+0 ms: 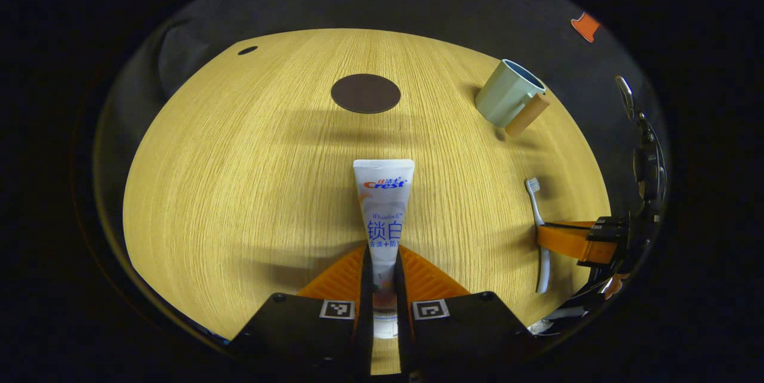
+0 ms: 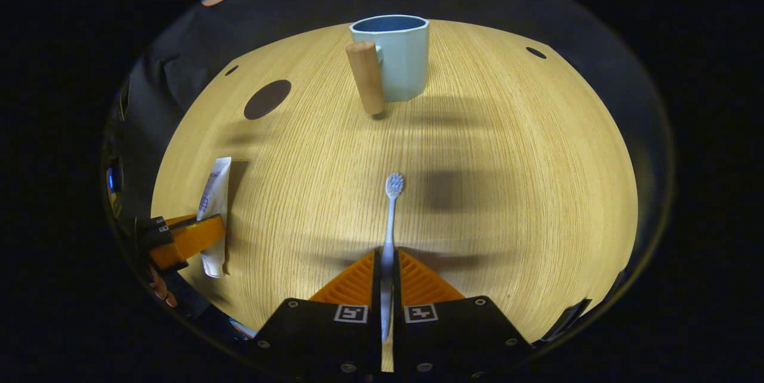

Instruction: Put the toothbrush and toothpaste on the desktop into the cup, then pick up the cup and place it on the coaster on the desktop.

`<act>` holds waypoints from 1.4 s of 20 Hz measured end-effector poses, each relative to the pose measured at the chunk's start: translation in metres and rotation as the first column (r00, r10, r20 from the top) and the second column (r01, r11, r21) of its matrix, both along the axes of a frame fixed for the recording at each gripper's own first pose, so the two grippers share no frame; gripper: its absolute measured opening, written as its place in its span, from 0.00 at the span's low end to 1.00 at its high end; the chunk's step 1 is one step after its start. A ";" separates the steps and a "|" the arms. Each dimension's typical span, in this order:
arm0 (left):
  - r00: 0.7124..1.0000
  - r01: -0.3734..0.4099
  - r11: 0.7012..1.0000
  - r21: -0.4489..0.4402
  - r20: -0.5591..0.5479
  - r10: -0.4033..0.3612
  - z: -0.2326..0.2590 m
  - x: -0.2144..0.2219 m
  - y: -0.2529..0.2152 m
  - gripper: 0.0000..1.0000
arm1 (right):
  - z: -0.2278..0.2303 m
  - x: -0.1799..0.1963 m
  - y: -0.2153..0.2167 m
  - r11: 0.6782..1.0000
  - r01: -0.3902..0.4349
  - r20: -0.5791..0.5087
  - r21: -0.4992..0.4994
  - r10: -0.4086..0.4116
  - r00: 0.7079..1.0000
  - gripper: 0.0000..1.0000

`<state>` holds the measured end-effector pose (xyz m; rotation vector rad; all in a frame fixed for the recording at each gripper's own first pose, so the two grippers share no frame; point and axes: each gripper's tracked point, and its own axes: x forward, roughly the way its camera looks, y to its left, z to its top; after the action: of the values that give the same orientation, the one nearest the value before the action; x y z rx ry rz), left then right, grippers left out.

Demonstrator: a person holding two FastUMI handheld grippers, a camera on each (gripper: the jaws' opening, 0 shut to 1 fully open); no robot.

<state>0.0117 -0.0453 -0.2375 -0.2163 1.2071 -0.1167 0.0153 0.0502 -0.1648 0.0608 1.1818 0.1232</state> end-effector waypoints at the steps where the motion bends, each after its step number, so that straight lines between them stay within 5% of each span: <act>1: 1.000 -0.003 1.000 0.000 0.010 0.003 0.002 0.000 -0.001 0.21 | 0.003 0.003 0.000 1.000 0.003 0.020 0.012 -0.004 1.000 0.08; 10: 0.995 -0.012 1.000 -0.006 0.095 0.013 0.034 0.004 0.005 0.21 | 0.058 0.025 -0.006 0.991 -0.014 0.238 0.133 -0.018 0.971 0.08; 19: 0.994 -0.027 1.000 -0.010 0.103 0.028 0.035 0.007 0.002 0.21 | 0.132 0.075 -0.019 0.981 -0.042 0.509 0.191 -0.062 0.859 0.07; 28: 0.995 -0.017 1.000 -0.018 0.101 0.019 0.035 0.006 0.002 0.21 | 0.215 0.133 -0.025 0.974 -0.111 0.725 0.199 -0.070 0.685 0.07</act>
<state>0.0180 -0.0429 -0.2020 -0.2336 1.1037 -0.1205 0.1483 0.0257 0.0499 0.1842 0.3483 0.2764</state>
